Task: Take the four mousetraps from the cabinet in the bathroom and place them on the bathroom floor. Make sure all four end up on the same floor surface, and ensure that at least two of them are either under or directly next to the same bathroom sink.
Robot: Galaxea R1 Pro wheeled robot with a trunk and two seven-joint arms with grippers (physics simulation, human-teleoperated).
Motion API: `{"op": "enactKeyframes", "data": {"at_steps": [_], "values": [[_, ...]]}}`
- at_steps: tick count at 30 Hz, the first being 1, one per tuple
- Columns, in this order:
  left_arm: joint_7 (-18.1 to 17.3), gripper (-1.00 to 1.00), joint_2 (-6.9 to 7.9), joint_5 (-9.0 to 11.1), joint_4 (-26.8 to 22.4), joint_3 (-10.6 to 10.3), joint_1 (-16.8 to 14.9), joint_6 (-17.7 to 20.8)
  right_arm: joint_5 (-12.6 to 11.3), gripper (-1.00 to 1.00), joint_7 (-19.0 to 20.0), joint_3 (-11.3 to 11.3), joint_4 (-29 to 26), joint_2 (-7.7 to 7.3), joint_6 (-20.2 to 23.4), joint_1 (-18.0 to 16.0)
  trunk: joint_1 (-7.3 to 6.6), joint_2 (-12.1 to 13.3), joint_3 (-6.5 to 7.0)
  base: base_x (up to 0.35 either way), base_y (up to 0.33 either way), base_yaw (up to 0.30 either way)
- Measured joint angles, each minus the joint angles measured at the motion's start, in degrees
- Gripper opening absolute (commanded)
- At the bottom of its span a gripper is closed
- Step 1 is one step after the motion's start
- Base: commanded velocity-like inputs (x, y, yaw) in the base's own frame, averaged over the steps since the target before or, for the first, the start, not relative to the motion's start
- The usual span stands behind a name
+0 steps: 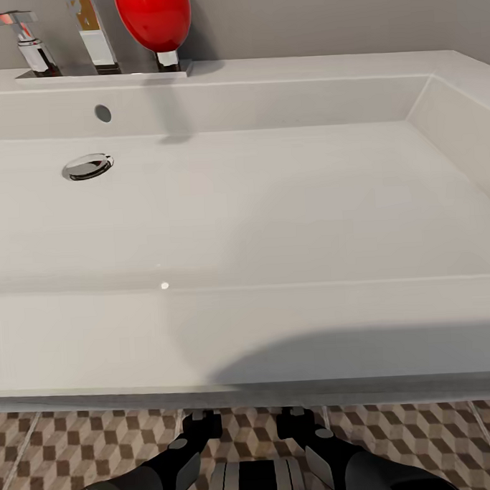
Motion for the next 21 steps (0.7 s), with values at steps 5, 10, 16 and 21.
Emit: {"op": "enactKeyframes", "data": {"at_steps": [5, 10, 16, 21], "values": [[-0.01, -1.0, 0.0, -0.04, 0.17, 0.0, 0.01, -0.05, 0.0, -1.0, 0.0, 0.0, 0.01, 0.0, 0.0, -0.02, 0.0, 0.0, 0.0, 0.0, 0.0, 0.0], [-0.01, -1.0, 0.0, -0.05, 0.22, 0.0, -0.01, -0.03, 0.0, -1.0, 0.0, 0.02, 0.01, 0.0, 0.0, 0.01, 0.0, 0.0, 0.0, 0.0, 0.0, 0.0], [0.0, -1.0, 0.0, -0.04, 0.23, 0.0, -0.03, 0.01, 0.0, -1.0, 0.01, 0.03, 0.01, 0.0, 0.0, 0.0, 0.0, 0.0, 0.0, 0.0, 0.0, 0.0], [-0.02, -1.0, 0.0, -0.05, 0.23, 0.0, -0.01, 0.02, 0.0, -1.0, 0.0, 0.01, 0.01, 0.0, 0.0, -0.02, 0.0, 0.0, 0.0, 0.0, 0.0, 0.0]]}}
